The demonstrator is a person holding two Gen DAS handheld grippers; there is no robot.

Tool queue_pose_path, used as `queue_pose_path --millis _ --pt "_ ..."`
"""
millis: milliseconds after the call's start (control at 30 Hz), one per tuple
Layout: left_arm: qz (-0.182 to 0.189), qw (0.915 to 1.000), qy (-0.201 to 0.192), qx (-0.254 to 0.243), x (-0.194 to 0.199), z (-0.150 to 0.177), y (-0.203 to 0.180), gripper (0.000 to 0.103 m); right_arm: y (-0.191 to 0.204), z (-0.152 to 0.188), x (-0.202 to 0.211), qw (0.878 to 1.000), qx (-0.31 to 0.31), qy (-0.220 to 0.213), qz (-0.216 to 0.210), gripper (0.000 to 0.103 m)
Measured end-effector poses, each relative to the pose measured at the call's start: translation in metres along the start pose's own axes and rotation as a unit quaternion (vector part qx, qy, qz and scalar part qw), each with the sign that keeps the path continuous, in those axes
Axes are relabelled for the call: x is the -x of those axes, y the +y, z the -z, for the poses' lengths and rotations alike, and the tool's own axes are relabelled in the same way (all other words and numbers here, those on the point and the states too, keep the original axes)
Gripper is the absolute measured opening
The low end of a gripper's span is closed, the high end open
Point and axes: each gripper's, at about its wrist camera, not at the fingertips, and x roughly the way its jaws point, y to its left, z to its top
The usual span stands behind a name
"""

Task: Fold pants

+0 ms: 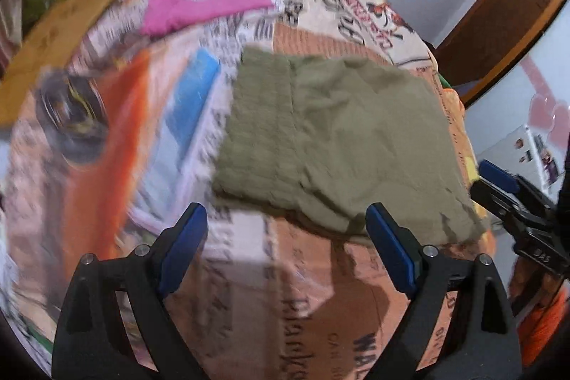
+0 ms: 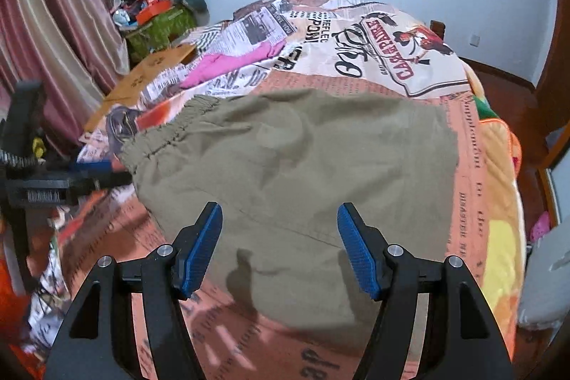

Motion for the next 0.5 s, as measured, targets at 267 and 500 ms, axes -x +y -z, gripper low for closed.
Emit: queue_pose_path --millis 267,500 --pt "0.039 0.9987 0.015 0.03 -0.011 0.009 -0.006 0.091 0.012 0.024 -0.047 0.998 0.019 0.063 -0.001 0.063" --pt "0.088 0.9925 0.025 0.081 -0.023 -0.007 0.011 0.091 0.005 0.028 -0.042 0.998 0.018 0.054 -0.015 0.063"
